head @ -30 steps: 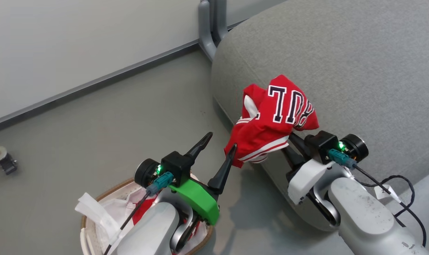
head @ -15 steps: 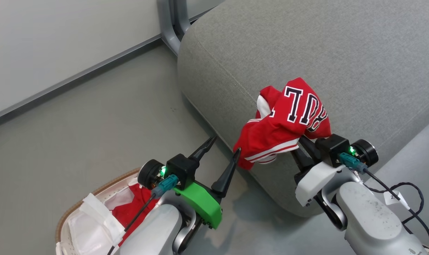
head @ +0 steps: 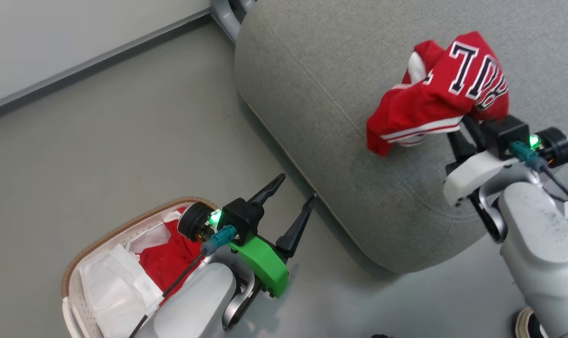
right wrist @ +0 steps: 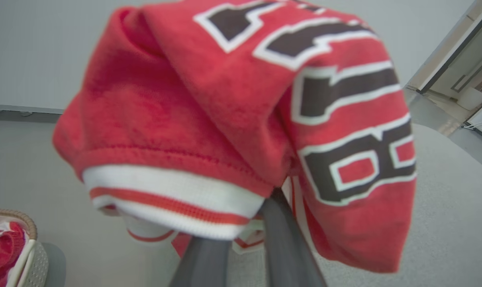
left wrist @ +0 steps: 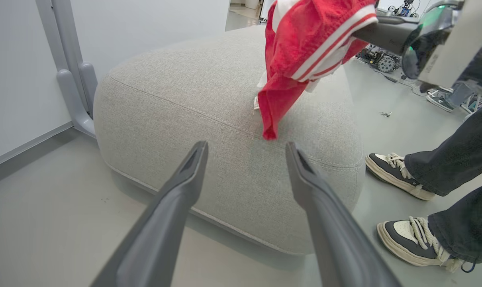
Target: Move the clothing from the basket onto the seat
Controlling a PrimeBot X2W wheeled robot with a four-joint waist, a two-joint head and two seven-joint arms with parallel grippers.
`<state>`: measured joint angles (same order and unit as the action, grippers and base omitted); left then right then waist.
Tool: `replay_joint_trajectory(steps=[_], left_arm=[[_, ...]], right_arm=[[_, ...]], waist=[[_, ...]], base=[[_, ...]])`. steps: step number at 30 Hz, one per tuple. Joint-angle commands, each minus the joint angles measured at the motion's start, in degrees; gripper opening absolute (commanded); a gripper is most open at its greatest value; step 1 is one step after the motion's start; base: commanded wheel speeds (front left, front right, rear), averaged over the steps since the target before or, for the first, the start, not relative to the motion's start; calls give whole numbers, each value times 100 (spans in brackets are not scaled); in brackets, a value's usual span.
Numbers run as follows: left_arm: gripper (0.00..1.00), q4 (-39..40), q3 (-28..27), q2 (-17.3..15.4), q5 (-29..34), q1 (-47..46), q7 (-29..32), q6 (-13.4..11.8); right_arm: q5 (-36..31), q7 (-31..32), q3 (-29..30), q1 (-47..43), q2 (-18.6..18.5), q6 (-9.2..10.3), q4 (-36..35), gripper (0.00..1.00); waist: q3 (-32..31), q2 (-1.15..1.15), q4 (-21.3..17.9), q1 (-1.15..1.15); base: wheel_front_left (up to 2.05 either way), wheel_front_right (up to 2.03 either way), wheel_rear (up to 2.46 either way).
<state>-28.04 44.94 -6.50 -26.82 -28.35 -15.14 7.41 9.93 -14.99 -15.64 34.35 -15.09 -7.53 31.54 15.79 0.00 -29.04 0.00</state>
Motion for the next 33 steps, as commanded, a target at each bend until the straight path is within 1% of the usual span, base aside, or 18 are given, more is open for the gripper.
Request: replay_joint_trajectory(steps=[1, 8, 18, 21, 28, 33], left_arm=[[100, -26, 45, -80, 27, -138, -1, 8], [100, -100, 200, -191, 15, -418, -1, 9], [100, -121, 232, -337, 95, -801, -1, 9], [100, -98, 217, -342, 111, -924, -1, 9], [100, -61, 229, -288, 183, -1109, -1, 9], [100, -60, 193, -240, 206, -1173, -1, 9]], right_arm=[[-109, -29, 146, 219, -63, 8, 90, 0], [-360, -29, 760, 1086, -376, 8, 653, 0], [-669, -28, 1672, 2153, -849, 8, 1665, 0], [-678, -29, 2050, 2477, -959, 8, 1926, 0], [-906, -29, 2573, 2955, -964, 8, 2273, 0], [-1086, -29, 2837, 2892, -791, 8, 2386, 0]], waist=[[326, 0, 247, 0], [838, 0, 638, 0], [1704, 0, 1118, 0], [2011, 0, 1247, 0], [2475, 0, 1464, 0], [2585, 0, 1582, 0]], base=[[0, 0, 0], [0, 0, 0], [0, 0, 0], [0, 0, 0], [0, 0, 0], [0, 0, 0]])
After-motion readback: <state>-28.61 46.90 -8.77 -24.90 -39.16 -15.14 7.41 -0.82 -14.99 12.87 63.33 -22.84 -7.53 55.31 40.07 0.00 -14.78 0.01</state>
